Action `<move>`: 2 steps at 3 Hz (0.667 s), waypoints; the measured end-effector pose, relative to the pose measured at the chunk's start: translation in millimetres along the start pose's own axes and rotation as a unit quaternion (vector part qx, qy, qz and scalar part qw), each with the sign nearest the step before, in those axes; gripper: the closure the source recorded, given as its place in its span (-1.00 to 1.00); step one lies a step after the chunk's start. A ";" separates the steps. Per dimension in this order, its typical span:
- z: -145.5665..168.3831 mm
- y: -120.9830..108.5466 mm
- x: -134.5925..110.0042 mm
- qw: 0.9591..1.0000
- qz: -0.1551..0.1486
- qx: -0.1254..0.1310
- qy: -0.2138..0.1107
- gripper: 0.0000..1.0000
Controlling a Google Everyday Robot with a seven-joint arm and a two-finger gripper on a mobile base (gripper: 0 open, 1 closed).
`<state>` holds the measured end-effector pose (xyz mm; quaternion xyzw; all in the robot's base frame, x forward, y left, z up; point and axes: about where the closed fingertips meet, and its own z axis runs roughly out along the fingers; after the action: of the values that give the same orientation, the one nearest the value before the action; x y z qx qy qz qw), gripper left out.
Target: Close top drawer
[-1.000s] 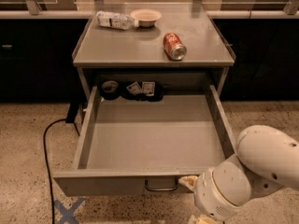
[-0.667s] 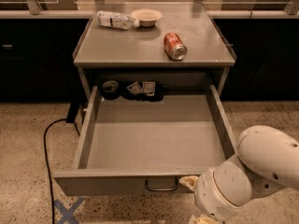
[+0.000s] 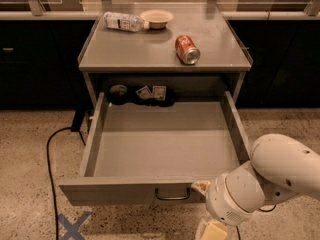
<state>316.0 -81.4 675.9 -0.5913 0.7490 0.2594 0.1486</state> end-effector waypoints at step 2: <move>-1.6 -10.0 -3.4 1.000 0.001 0.010 -0.004 -1.00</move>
Offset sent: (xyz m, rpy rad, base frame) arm 0.0246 -0.0007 0.0008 0.0118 -0.0328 -0.0357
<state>326.6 -81.2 676.9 -0.5880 0.7514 0.2546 0.1576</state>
